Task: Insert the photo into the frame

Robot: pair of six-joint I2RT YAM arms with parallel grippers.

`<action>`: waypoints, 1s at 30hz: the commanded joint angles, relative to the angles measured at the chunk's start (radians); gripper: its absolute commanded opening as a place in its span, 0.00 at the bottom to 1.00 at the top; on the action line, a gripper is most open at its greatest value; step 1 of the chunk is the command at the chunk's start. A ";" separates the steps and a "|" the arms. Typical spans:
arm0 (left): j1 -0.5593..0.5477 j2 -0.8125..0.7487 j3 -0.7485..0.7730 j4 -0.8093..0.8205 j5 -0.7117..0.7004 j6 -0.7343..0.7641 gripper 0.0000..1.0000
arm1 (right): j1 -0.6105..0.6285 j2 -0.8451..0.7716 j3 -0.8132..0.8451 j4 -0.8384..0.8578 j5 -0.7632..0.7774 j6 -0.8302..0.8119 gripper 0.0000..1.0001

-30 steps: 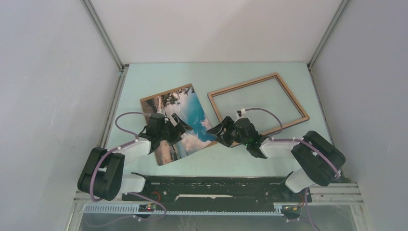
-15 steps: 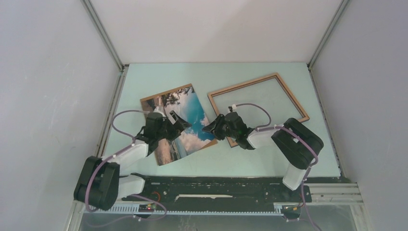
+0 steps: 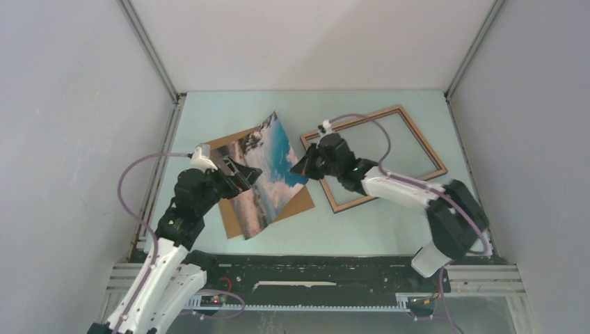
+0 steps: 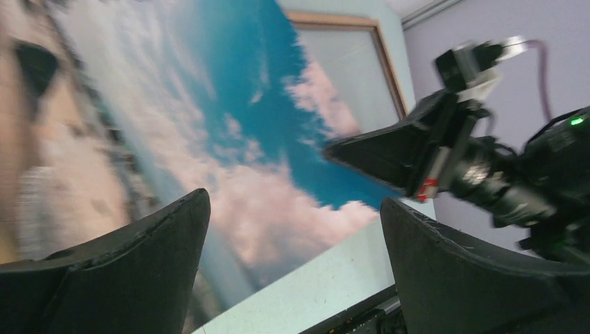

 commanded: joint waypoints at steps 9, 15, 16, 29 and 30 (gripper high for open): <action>-0.003 -0.156 0.113 -0.219 -0.018 0.106 1.00 | -0.374 -0.567 0.391 -1.046 0.023 -0.580 0.00; -0.002 -0.104 0.075 -0.154 0.093 0.076 1.00 | -0.444 -0.713 0.512 -1.266 0.388 -0.593 0.00; -0.003 -0.095 0.076 -0.148 0.110 0.075 1.00 | -0.449 -0.725 0.520 -1.284 0.429 -0.591 0.00; -0.006 -0.031 0.014 -0.033 0.216 0.043 1.00 | -0.304 -0.498 0.580 -1.362 0.610 -0.584 0.00; -0.009 -0.022 0.007 -0.013 0.230 0.046 1.00 | -0.275 -0.449 0.601 -1.379 0.641 -0.576 0.00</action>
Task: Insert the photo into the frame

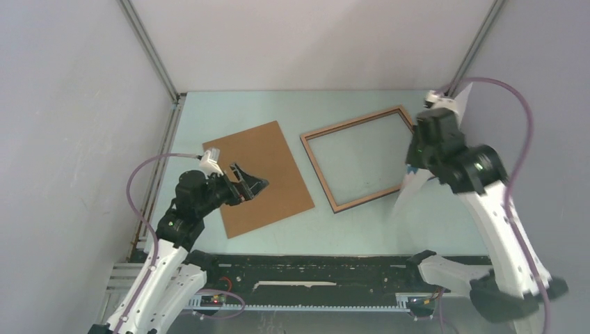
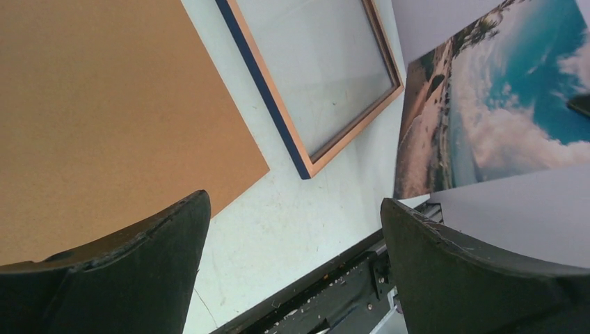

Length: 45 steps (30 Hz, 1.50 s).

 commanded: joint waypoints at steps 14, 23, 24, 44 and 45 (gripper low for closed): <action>-0.136 0.316 -0.173 0.787 0.151 -0.111 1.00 | 0.141 0.836 0.521 -0.027 -0.056 -0.073 0.00; -0.313 0.669 -0.146 1.260 -0.165 -0.047 1.00 | 0.111 1.052 0.712 -0.076 -0.205 0.022 0.00; -0.327 0.715 -0.129 1.297 -0.184 -0.046 1.00 | 0.111 1.048 0.697 -0.065 -0.209 0.031 0.00; -0.641 1.177 0.239 1.427 -0.657 0.226 0.99 | 0.127 1.023 0.653 -0.097 -0.125 0.234 0.00; -0.647 1.187 0.267 1.381 -0.674 0.229 0.98 | 0.131 1.021 0.653 -0.100 -0.114 0.238 0.00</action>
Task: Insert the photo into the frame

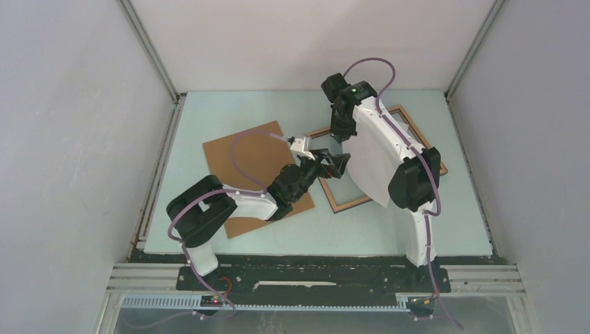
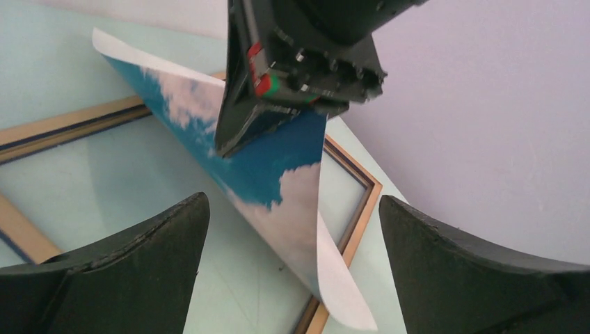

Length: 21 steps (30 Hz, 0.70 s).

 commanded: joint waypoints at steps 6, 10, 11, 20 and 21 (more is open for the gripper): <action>-0.069 0.067 0.260 -0.385 -0.256 0.063 0.88 | 0.021 -0.053 0.030 -0.058 0.115 0.095 0.02; -0.103 0.070 0.325 -0.543 -0.413 0.059 0.77 | 0.019 -0.064 0.024 -0.072 0.157 0.125 0.02; -0.104 0.070 0.324 -0.545 -0.409 0.045 0.72 | 0.019 -0.066 0.023 -0.076 0.164 0.134 0.02; -0.107 0.080 0.338 -0.545 -0.330 -0.033 0.42 | 0.030 -0.090 -0.011 -0.046 0.160 0.171 0.08; -0.107 0.074 0.330 -0.545 -0.335 -0.036 0.41 | 0.033 -0.093 -0.011 -0.044 0.166 0.166 0.19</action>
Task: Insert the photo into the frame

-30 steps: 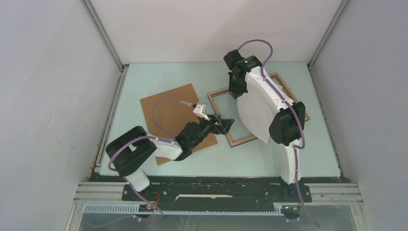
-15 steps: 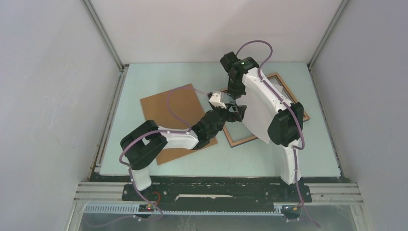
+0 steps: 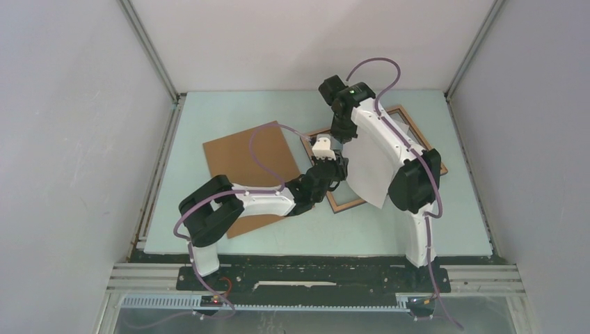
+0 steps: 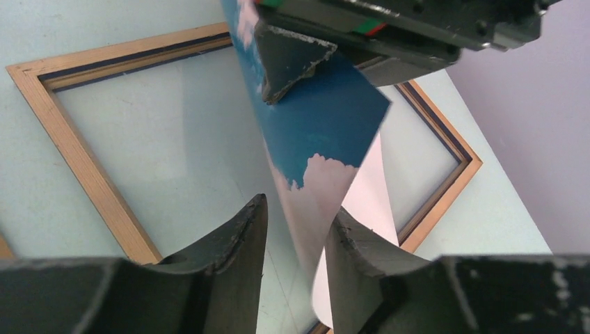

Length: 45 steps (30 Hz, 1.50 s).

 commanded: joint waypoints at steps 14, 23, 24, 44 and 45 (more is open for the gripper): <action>0.150 -0.102 -0.057 -0.100 0.227 -0.064 0.00 | -0.078 -0.380 -0.056 0.257 -0.095 -0.178 0.73; 0.435 -0.075 -0.106 -0.137 0.914 -0.237 0.00 | -0.355 -0.658 -0.523 0.652 -0.283 -0.320 0.75; 0.471 -0.055 -0.102 -0.138 1.037 -0.260 0.00 | -0.387 -0.681 -0.587 0.706 -0.316 -0.329 0.75; 0.644 0.238 0.477 -0.909 1.357 0.129 0.00 | -0.601 -0.685 -0.813 0.805 -0.504 -0.376 0.75; 0.654 0.249 0.499 -0.928 1.378 0.140 0.00 | -0.602 -0.683 -0.815 0.808 -0.506 -0.378 0.75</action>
